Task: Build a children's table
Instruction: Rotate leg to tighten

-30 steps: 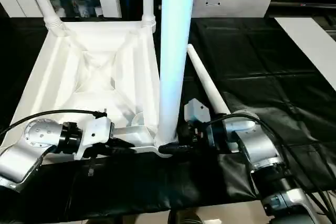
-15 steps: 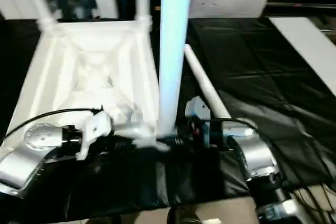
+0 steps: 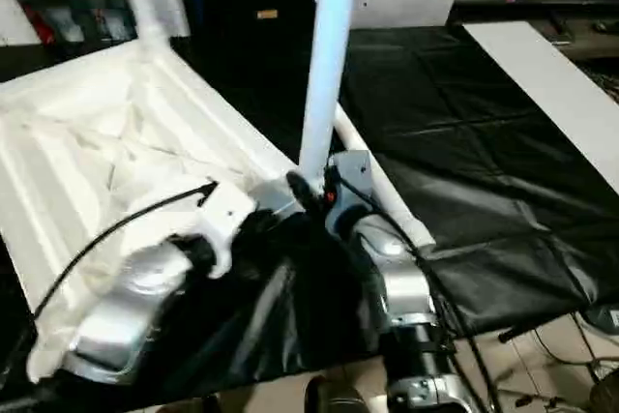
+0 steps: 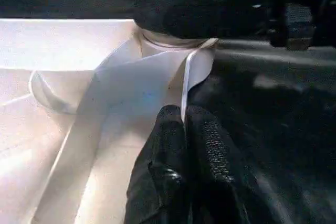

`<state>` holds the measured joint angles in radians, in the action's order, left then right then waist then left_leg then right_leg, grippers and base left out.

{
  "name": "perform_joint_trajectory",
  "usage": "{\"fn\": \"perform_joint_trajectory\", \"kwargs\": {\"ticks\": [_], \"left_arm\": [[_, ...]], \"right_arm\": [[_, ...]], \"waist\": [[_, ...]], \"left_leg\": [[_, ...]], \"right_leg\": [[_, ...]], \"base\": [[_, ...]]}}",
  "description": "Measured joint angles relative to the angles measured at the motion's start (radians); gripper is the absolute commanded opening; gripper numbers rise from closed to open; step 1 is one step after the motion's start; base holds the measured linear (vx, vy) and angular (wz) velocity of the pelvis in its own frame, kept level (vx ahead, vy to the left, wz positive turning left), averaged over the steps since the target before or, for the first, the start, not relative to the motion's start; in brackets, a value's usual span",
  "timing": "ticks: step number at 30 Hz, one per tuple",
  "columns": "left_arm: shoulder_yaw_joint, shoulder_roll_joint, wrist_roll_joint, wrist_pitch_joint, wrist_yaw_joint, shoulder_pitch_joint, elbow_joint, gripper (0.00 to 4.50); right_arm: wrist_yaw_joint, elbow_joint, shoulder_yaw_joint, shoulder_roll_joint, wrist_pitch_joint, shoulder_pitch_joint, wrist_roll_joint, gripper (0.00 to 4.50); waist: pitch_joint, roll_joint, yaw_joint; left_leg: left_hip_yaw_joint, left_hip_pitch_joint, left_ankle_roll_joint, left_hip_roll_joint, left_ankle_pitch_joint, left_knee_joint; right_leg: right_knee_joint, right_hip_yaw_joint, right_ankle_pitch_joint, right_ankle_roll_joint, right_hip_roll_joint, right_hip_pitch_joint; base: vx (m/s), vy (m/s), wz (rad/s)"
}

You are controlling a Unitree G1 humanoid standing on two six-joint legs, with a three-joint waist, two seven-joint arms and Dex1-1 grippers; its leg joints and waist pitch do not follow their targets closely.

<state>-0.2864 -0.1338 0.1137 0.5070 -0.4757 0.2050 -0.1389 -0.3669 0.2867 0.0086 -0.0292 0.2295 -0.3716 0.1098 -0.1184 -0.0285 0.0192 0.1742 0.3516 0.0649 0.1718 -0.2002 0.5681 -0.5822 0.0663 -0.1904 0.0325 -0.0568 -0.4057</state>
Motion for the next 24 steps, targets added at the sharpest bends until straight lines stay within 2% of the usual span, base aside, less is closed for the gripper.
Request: {"fn": "perform_joint_trajectory", "kwargs": {"ticks": [2,5,8,11,14,20,21,23,24], "left_arm": [[-0.003,0.0,0.0,0.0,0.0,0.003,0.0,0.0],[-0.003,0.0,0.0,-0.001,-0.006,0.005,-0.001,0.0],[-0.011,-0.045,-0.001,-0.006,-0.05,0.017,-0.007,0.0],[-0.026,-0.105,-0.004,-0.013,-0.105,0.034,-0.014,0.0],[-0.026,-0.13,-0.009,-0.013,-0.126,0.041,-0.015,0.0],[-0.008,-0.147,-0.034,0.034,-0.148,0.049,-0.033,0.0],[0.002,-0.141,-0.048,0.053,-0.151,0.051,-0.033,0.53],[0.008,-0.139,-0.058,0.084,-0.153,0.053,-0.032,0.53],[0.013,-0.129,-0.065,0.105,-0.153,0.057,-0.032,0.72]], "right_arm": [[0.0,0.0,-0.003,-0.005,-0.008,0.0,0.005,3.4],[-0.001,0.0,-0.005,-0.01,-0.019,0.001,0.012,3.72],[-0.046,0.0,-0.002,0.002,-0.024,0.006,0.015,3.91],[-0.114,0.001,0.014,0.051,-0.019,0.014,0.026,4.26],[-0.173,-0.001,0.02,0.091,-0.02,0.017,0.046,4.46],[-0.317,-0.042,0.032,0.196,-0.014,0.051,0.072,4.46],[-0.34,-0.051,0.034,0.215,-0.014,0.06,0.073,4.5],[-0.373,-0.06,0.041,0.243,-0.013,0.067,0.073,4.5],[-0.388,-0.074,0.046,0.264,-0.013,0.078,0.073,4.5]], "waist": [[0.0,0.0,0.0],[0.0,0.0,-0.002],[0.0,0.0,-0.002],[0.0,0.001,-0.003],[0.0,0.0,-0.004],[-0.001,0.001,-0.016],[-0.001,0.002,-0.017],[-0.002,0.003,-0.016],[-0.003,0.004,-0.019]], "left_leg": [[0.0,0.001,-0.001,0.0,-0.001,0.0],[0.0,0.001,-0.002,0.0,-0.001,-0.004],[0.0,0.001,-0.002,0.001,-0.001,-0.006],[0.0,0.002,-0.003,0.001,0.0,-0.007],[0.0,0.002,-0.005,0.001,0.001,-0.007],[0.0,0.003,-0.006,0.002,0.001,-0.004],[0.0,0.003,-0.006,0.002,0.001,-0.004],[0.0,0.003,-0.006,0.002,0.001,-0.003],[0.0,0.003,-0.006,0.002,0.001,-0.003]], "right_leg": [[0.0,0.0,0.004,0.001,0.0,0.0],[0.0,0.0,0.008,0.005,0.0,0.0],[0.0,0.002,0.008,0.004,0.001,0.0],[0.0,0.002,0.008,0.004,0.001,-0.001],[0.0,0.002,0.007,0.004,0.001,-0.002],[-0.002,0.002,0.008,0.005,0.001,-0.002],[-0.002,0.002,0.008,0.005,0.001,-0.002],[-0.002,0.002,0.008,0.006,0.001,-0.002],[-0.002,0.002,0.008,0.006,0.001,-0.002]], "base": [[0.0,0.0,0.0],[0.0,0.0,0.0],[0.0,0.0,0.0],[0.0,0.0,0.0],[0.0,0.0,0.0],[0.0,0.0,0.0],[0.0,0.0,0.0],[0.0,0.0,0.0],[0.0,0.0,0.0]]}}
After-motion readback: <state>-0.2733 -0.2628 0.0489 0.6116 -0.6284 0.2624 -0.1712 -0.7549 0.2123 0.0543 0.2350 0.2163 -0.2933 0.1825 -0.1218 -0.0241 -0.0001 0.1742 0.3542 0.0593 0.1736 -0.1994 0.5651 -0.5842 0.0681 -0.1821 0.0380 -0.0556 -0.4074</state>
